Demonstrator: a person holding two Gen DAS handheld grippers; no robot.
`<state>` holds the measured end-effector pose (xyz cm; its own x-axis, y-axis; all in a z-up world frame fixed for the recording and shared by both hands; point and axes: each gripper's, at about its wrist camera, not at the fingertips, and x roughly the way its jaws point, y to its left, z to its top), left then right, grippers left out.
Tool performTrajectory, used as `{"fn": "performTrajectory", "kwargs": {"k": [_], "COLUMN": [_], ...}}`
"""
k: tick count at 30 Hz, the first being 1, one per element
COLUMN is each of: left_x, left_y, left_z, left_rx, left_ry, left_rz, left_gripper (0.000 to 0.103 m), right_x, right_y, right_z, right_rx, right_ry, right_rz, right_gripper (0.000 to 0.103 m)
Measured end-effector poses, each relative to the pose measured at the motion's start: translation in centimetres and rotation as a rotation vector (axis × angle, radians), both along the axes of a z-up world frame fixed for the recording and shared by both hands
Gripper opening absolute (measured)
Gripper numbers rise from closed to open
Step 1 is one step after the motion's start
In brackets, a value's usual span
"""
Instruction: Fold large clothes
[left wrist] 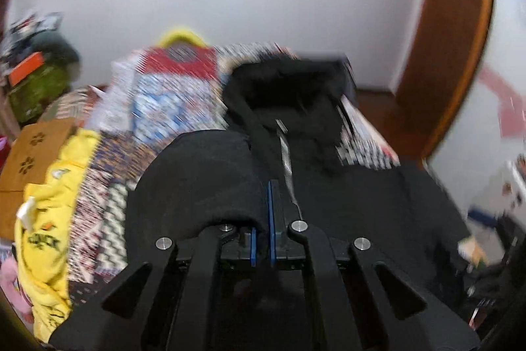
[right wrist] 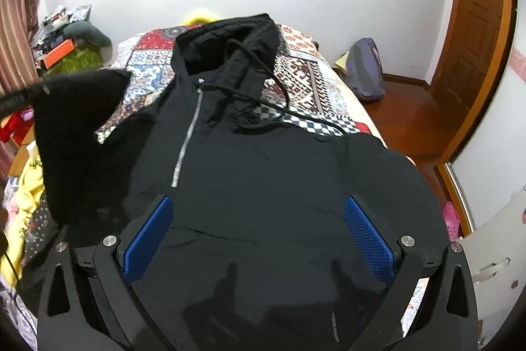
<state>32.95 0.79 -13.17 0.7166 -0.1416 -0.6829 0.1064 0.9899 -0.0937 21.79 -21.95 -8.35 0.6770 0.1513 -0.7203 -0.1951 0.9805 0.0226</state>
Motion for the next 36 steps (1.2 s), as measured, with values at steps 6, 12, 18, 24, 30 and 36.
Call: {"fn": "performTrajectory", "kwargs": {"k": [6,12,18,24,30,36], "left_x": [-0.6,-2.7,-5.5,-8.0,-10.1,-12.1], "left_y": [-5.3,-6.1,-3.2,3.7,10.7,15.5], "left_z": [-6.5,-7.5,-4.5,-0.8,0.3,-1.7], "left_rx": [0.041,0.016,-0.013,0.003,0.066,0.03], "left_ry": [0.209,0.278,0.212,0.1,0.051,0.101], "left_rz": [-0.146,-0.22,-0.193,-0.025,0.15,0.234], "left_gripper": [0.008,0.057,0.061,0.071,0.074,0.074], "right_x": [0.1,-0.2,-0.4,-0.6,-0.5,-0.3], "right_y": [-0.9,-0.8,0.6,3.8,9.1,15.8], "right_z": [-1.1,-1.5,-0.6,1.1,1.8,0.4], "right_rx": [-0.025,-0.046,-0.06,-0.067,-0.078,-0.165], "right_ry": [0.033,0.048,0.031,-0.007,-0.017,0.005], "right_rz": [0.0,0.018,0.055,0.125,0.257,0.42], "right_gripper": [0.103,0.103,0.103,0.103,0.103,0.103]}}
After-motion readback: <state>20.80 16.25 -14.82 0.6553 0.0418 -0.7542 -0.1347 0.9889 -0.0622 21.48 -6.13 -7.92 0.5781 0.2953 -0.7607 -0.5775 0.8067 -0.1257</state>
